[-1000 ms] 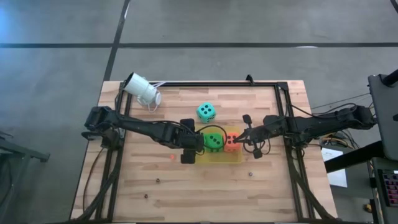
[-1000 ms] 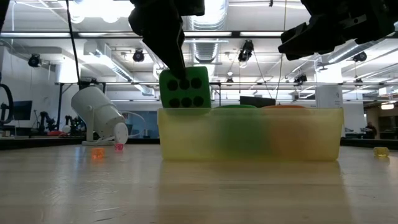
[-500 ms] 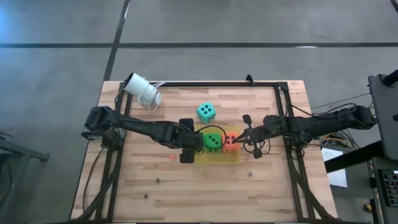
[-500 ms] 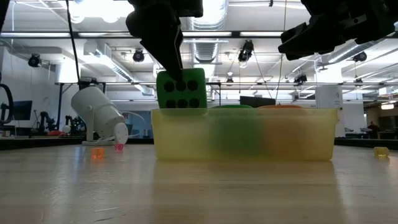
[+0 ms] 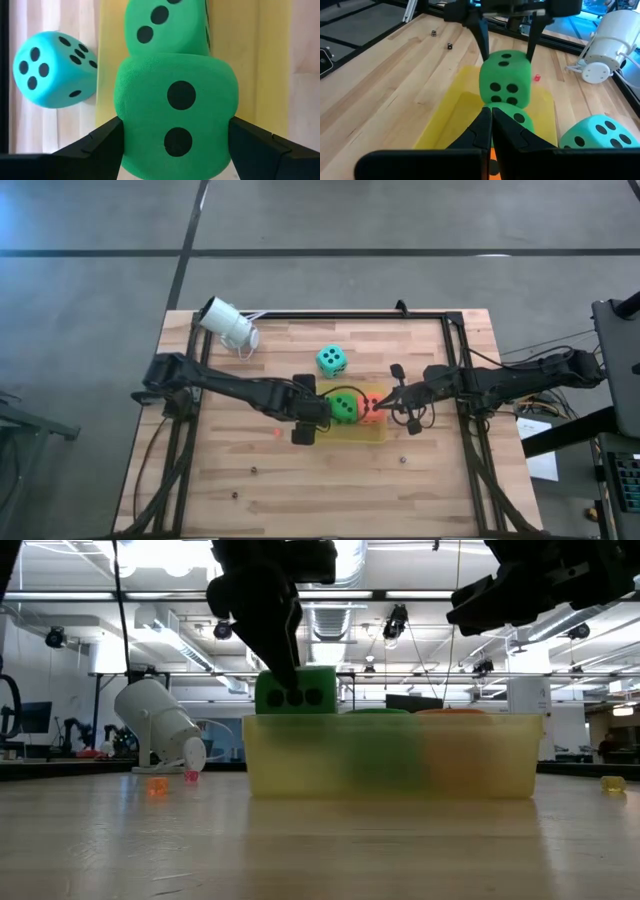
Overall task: Pick & Place Dice
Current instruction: Put the big green dice into the yellow bin
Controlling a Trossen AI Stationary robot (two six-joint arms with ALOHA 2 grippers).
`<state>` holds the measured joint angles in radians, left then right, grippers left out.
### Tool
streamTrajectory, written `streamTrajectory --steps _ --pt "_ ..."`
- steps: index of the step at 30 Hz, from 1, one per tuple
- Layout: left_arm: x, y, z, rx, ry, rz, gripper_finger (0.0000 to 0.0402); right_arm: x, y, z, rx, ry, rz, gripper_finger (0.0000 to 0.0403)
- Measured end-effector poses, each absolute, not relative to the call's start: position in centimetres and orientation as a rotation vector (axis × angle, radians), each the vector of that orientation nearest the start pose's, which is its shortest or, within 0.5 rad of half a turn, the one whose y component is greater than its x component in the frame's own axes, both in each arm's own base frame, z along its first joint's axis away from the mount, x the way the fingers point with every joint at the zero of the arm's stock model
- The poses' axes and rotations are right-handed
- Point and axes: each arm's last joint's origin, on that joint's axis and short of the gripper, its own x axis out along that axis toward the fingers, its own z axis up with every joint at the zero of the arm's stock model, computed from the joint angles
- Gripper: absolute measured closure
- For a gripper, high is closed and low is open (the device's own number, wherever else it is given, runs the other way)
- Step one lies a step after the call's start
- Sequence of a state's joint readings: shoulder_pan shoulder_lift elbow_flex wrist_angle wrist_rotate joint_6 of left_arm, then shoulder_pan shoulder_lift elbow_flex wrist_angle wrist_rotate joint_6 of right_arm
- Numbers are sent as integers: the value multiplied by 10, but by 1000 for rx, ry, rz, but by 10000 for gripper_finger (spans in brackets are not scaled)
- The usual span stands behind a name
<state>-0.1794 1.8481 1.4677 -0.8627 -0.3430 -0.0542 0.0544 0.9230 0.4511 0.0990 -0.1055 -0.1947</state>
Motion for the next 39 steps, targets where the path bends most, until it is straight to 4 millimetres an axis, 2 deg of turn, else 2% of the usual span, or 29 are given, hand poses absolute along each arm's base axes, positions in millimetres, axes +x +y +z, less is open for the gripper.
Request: streamTrajectory --steps 9,20,28,39 --pt "372 -48 230 259 1192 197 107 196 14 222 -183 345 193 394" --pt "383 -40 206 286 1238 204 107 196 14 222 -183 347 193 394" --pt "384 -40 207 283 1220 211 106 196 14 222 -183 347 193 394" --pt "386 -37 210 343 1181 321 80 196 14 222 -174 348 190 394"
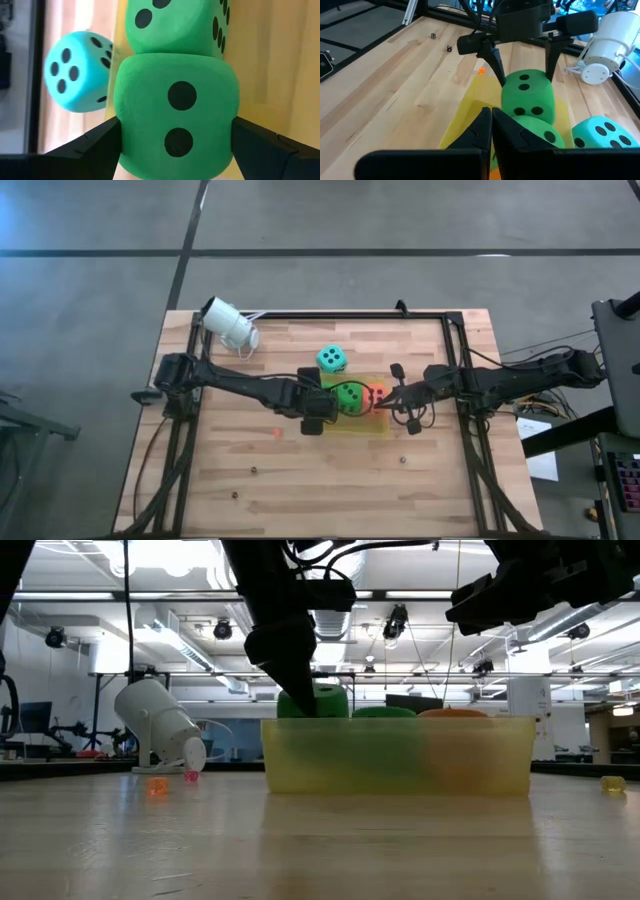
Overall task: Pick & Place Dice
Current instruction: Put the big green dice into the yellow bin
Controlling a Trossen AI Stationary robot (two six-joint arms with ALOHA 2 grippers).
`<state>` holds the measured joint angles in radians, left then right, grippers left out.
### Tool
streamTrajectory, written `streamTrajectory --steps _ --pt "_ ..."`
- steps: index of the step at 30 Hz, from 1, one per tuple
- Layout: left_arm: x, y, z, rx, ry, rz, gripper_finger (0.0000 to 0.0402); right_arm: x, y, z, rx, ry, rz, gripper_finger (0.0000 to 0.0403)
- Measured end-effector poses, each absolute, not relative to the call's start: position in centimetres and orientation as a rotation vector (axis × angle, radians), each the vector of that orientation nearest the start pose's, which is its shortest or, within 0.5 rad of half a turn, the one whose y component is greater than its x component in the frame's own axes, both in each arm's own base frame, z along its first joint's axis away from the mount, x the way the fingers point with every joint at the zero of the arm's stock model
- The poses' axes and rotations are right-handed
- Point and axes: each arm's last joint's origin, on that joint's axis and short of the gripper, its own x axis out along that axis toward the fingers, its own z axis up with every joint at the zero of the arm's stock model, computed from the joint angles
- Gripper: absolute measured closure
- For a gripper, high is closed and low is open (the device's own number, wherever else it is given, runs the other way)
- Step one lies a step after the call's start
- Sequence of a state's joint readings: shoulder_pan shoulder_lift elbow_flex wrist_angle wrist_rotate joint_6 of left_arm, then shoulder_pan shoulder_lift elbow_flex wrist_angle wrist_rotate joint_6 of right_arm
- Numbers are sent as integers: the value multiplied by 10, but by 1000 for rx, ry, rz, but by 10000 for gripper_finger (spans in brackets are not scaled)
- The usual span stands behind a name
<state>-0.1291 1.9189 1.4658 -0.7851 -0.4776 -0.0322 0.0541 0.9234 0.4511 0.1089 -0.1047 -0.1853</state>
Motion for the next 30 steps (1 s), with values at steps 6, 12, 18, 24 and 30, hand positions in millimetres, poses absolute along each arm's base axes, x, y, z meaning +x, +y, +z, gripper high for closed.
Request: streamTrajectory --steps 6,12,18,24,30 --pt "386 -36 211 350 1178 331 80 196 14 222 -172 348 190 394" --pt "386 -36 211 351 1176 333 79 196 14 222 -172 349 190 394" --pt "386 -36 211 350 1174 333 78 196 14 222 -172 349 190 394" --pt "386 -36 211 349 1173 333 78 196 14 222 -172 349 190 394" --pt "386 -36 211 349 1173 334 77 196 14 222 -172 349 189 394"
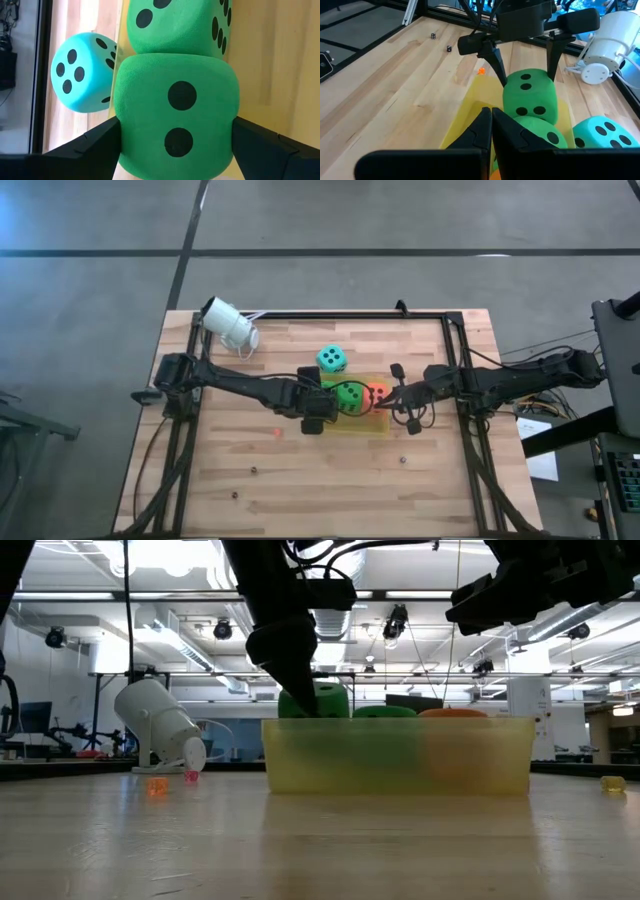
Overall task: Pick & Place Dice
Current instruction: Put the big green dice into the yellow bin
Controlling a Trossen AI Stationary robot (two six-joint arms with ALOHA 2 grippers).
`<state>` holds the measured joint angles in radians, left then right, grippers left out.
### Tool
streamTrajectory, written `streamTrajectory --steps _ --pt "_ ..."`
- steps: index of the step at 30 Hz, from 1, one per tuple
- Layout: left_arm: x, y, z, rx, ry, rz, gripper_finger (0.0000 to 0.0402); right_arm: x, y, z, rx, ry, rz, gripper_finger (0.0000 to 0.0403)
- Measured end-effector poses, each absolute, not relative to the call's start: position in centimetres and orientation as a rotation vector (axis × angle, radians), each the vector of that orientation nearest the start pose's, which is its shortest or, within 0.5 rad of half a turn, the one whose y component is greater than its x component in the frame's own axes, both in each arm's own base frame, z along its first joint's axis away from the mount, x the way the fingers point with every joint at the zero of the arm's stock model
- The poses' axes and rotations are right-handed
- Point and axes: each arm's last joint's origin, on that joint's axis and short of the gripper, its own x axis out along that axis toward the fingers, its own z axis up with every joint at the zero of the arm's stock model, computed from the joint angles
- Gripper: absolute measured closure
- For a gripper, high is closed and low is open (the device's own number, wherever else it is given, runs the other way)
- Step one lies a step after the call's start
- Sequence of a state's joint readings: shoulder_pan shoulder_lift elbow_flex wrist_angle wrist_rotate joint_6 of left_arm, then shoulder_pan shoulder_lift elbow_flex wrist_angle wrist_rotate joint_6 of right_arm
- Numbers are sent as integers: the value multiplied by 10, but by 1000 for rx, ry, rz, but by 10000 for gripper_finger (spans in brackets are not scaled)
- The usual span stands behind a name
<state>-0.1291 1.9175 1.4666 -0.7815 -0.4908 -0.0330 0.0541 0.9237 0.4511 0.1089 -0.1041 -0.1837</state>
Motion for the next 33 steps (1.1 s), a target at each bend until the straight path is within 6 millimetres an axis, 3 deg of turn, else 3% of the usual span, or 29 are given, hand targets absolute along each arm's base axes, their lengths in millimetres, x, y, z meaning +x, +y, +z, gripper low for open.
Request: streamTrajectory --steps 13,22,33 --pt "387 -37 212 347 1156 332 71 196 14 222 -172 348 189 394" --pt "387 -37 212 351 1157 330 9 196 14 222 -172 349 189 394" --pt "387 -36 212 369 1163 305 3 196 14 222 -172 349 189 394"
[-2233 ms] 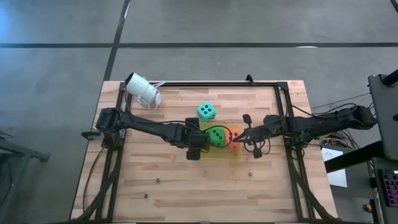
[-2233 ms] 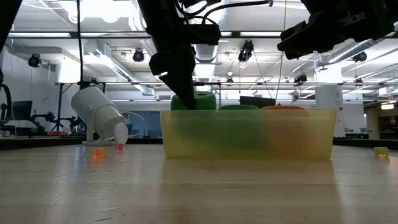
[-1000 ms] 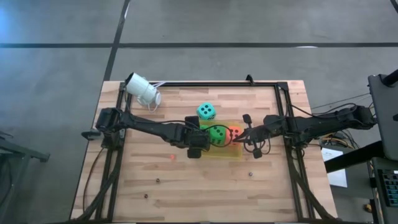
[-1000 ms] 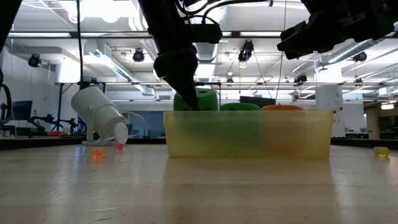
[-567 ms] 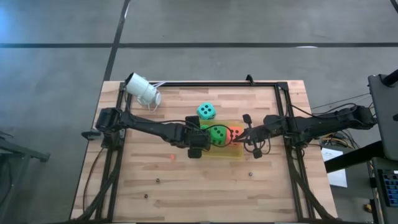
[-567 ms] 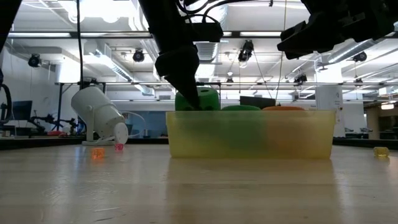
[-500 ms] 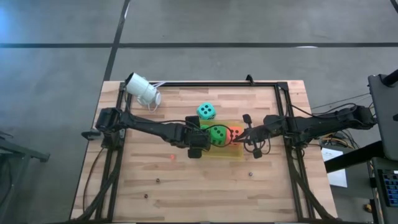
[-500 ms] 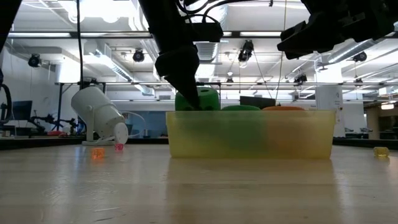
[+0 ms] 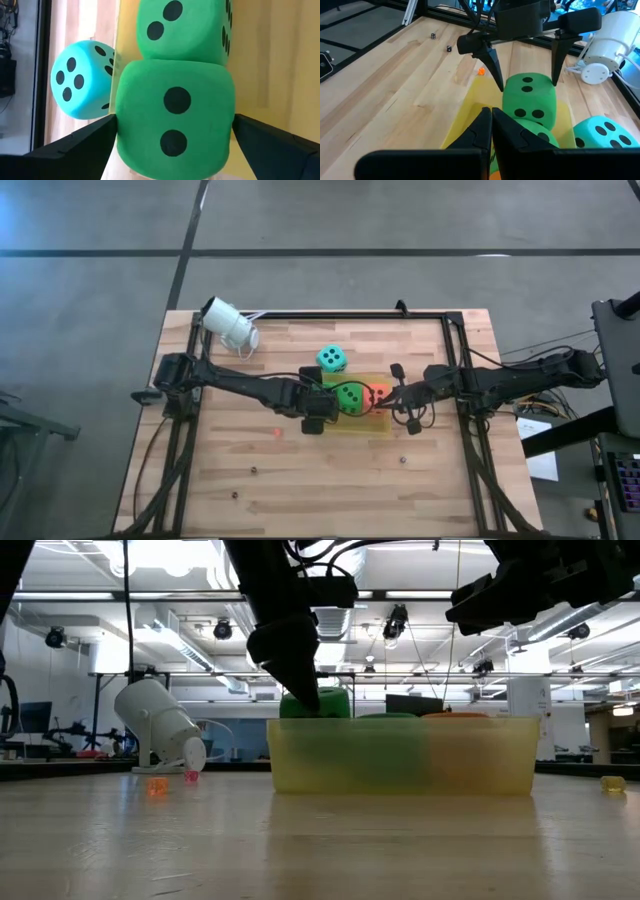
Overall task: Pick & Place Dice
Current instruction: Put the big green dice into the yellow bin
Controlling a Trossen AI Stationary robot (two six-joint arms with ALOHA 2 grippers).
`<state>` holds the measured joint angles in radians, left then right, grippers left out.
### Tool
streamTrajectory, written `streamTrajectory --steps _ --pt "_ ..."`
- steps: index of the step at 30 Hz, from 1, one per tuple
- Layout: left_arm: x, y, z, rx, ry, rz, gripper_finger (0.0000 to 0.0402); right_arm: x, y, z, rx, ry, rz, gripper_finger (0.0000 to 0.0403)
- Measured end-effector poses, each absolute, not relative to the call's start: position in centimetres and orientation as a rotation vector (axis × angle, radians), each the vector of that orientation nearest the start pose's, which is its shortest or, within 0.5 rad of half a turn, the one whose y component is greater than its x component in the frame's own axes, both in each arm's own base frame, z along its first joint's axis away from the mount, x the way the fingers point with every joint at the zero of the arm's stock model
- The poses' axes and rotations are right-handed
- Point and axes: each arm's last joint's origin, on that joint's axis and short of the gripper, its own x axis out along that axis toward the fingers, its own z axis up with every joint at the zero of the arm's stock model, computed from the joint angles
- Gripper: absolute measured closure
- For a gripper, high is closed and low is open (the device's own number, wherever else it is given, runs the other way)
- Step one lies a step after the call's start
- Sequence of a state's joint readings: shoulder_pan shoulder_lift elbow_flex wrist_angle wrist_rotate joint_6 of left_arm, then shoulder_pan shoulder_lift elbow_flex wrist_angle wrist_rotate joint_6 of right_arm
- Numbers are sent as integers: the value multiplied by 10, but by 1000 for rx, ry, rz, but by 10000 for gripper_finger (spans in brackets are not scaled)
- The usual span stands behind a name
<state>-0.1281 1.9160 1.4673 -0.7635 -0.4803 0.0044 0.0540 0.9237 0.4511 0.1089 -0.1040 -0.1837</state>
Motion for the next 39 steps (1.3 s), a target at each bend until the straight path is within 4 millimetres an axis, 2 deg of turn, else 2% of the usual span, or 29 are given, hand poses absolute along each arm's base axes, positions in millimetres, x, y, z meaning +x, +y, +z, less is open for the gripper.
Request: streamTrajectory --steps 39 --pt "389 -35 213 374 1145 333 11 196 14 222 -176 348 190 394"
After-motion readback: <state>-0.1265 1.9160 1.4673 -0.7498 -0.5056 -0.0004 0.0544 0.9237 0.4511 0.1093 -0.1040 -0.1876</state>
